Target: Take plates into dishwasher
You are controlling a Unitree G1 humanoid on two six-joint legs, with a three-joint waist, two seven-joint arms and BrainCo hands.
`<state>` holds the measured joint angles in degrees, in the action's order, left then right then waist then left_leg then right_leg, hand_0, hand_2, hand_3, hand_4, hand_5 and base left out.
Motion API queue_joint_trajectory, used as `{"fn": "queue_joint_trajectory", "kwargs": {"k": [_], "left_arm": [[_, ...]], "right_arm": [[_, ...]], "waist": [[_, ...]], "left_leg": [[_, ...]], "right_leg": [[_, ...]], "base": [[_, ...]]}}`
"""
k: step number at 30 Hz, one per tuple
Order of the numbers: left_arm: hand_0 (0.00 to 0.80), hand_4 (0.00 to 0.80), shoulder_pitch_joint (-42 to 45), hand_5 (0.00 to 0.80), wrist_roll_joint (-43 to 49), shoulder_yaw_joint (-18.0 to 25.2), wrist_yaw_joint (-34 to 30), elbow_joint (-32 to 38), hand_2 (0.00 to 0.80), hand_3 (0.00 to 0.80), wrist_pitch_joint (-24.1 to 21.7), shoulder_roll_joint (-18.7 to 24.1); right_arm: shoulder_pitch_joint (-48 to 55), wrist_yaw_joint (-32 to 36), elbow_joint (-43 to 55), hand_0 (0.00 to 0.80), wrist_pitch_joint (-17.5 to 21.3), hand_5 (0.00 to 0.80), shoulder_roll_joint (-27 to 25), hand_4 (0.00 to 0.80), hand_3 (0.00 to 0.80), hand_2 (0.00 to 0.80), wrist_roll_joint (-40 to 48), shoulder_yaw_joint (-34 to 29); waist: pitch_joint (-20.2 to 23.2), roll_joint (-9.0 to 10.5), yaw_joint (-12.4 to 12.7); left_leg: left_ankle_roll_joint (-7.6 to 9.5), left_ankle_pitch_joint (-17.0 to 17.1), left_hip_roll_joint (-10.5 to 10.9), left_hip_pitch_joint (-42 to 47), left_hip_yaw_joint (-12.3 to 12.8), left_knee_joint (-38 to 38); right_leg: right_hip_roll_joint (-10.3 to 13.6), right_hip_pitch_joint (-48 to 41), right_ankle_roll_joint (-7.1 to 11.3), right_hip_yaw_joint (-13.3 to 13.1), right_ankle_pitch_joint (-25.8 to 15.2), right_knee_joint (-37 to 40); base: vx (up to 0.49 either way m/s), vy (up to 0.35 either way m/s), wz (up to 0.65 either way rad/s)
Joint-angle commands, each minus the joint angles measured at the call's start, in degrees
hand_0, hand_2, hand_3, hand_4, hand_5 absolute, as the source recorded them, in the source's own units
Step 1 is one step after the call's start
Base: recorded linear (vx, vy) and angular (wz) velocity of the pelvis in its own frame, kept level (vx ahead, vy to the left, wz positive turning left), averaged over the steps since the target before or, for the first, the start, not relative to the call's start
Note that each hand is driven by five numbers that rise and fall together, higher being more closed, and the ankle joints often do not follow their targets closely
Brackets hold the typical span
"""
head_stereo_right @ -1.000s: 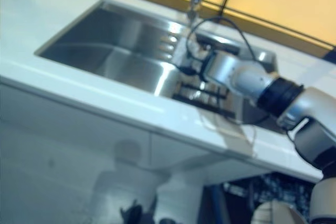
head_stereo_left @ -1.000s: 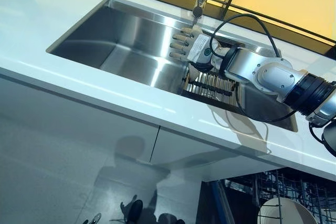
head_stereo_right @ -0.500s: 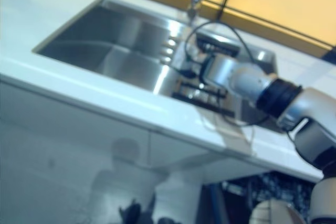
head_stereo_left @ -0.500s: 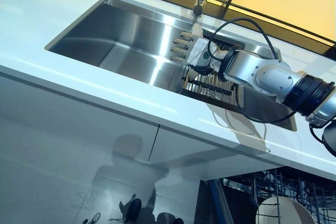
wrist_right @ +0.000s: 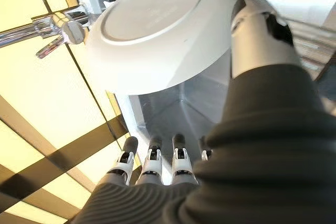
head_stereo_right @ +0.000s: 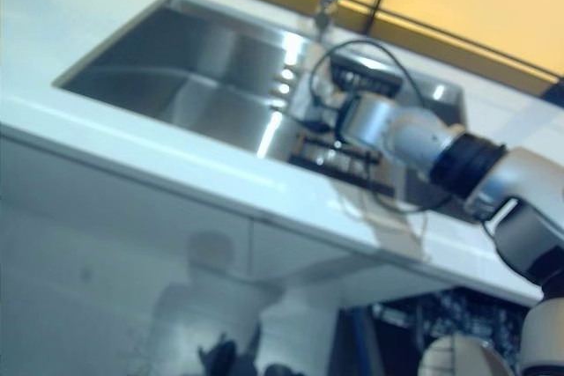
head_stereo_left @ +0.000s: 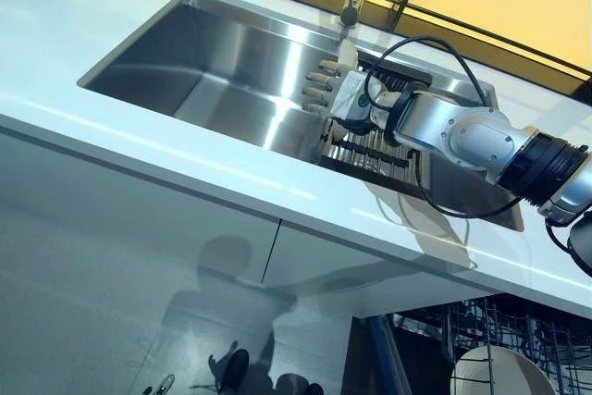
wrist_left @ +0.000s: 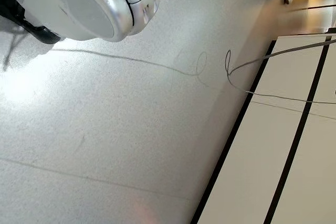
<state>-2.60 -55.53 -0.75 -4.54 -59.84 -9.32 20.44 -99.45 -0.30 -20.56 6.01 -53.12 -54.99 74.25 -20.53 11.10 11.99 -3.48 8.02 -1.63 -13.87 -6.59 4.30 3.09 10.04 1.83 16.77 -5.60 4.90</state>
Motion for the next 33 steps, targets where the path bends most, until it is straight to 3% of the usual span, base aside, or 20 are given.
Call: {"fn": "queue_joint_trajectory", "kwargs": {"k": [1, 22, 33], "left_arm": [[0.0, 0.0, -0.1, 0.0, -2.1, 2.9, 0.3, 0.6, 0.0, 0.0, -0.5, 1.3], [0.0, 0.0, 1.0, 0.0, -3.2, 2.7, 0.2, 1.9, 0.0, 0.0, 0.4, 2.4], [0.0, 0.0, 2.1, 0.0, -4.8, 3.1, 0.2, 2.9, 0.0, 0.0, 1.6, 5.4]], "right_arm": [[-8.6, 0.5, -0.4, 0.0, -1.8, 0.0, -2.4, 0.0, 0.0, 0.0, -1.9, 2.8], [-9.6, 4.3, -4.0, 0.0, -3.1, 0.0, -2.5, 0.0, 0.0, 0.0, -6.7, 5.2], [-11.5, 4.3, -9.0, 0.0, -5.0, 0.0, -3.4, 0.0, 0.0, 0.0, -8.5, 6.0]], "waist": [[-2.3, 2.49, 1.6], [-5.7, 2.02, 2.9], [-6.6, 3.58, 3.2]], "left_leg": [[1.01, -1.2, 0.6, -0.1, 2.9, 0.7], [1.38, -0.3, 1.0, -1.7, 2.3, 0.7], [1.24, 0.1, 0.7, -2.2, 2.7, 0.7]], "right_leg": [[4.4, -0.9, 6.12, 1.7, -2.4, 0.1], [5.0, 0.2, 6.5, 2.2, -3.3, 0.1], [4.8, 0.6, 6.66, 2.5, -3.8, 0.1]], "base": [[0.0, 0.0, 0.0], [0.01, 0.003, 0.01], [0.007, -0.004, 0.02]]}}
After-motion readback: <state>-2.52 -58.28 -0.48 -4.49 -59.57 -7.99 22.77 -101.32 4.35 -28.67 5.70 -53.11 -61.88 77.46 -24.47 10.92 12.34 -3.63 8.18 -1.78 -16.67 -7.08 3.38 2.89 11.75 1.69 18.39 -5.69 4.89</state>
